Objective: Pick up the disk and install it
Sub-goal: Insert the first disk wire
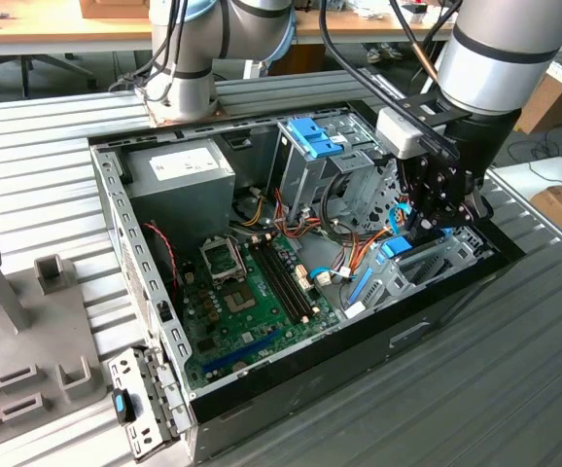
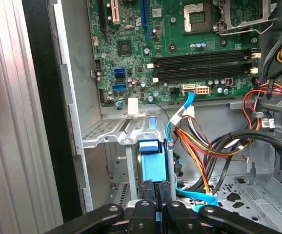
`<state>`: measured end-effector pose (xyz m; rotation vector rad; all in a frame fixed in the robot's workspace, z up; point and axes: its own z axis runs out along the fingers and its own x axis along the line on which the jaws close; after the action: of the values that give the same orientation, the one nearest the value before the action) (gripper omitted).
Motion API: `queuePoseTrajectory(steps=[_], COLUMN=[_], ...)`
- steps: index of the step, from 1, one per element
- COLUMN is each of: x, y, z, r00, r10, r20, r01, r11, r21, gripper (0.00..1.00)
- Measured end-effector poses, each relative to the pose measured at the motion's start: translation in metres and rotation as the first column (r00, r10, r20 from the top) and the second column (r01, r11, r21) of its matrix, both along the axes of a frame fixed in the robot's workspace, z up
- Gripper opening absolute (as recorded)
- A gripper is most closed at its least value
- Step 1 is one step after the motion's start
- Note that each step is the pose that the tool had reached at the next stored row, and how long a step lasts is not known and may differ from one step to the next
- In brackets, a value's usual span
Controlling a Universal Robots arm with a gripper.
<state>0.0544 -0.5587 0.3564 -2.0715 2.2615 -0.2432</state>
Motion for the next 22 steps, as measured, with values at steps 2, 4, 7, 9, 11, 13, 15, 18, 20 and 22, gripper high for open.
queuePoseTrajectory(steps=[2,4,7,9,11,13,15,18,20,22], x=[0.0004,0.0004,0.0005,0.0005,0.0005,0.0005,0.0010,0.0016,0.0027,0.0030], y=[0.0001,0.0001,0.0002,0.0007,0.0017,0.0055,0.0070,0.0072,0.0098,0.0112], z=[-0.0012,-0.0020,-0.0022,-0.0023,-0.0022,-0.0023,-0.0023,-0.0023,-0.0027,-0.0029], r00=[1.0000,0.9998,0.9993,0.9992,0.9992,0.9991,0.9988,0.9987,0.9972,0.9957], r10=[-0.003,-0.022,-0.037,-0.040,-0.041,-0.042,-0.043,-0.043,-0.059,-0.073], r20=[0.0000,0.0001,0.0003,0.0005,0.0004,-0.0087,-0.0228,-0.0283,-0.0447,-0.0564], r01=[0.003,0.022,0.037,0.040,0.041,0.041,0.041,0.041,0.056,0.070], r11=[1.0000,0.9997,0.9991,0.9989,0.9988,0.9978,0.9970,0.9970,0.9962,0.9952], r21=[-0.0073,-0.0116,-0.0195,-0.0246,-0.0271,-0.0512,-0.0652,-0.0658,-0.0673,-0.0682], gripper=[0.15,0.15,0.15,0.15,0.15,0.15,0.15,0.15,0.15,0.15])
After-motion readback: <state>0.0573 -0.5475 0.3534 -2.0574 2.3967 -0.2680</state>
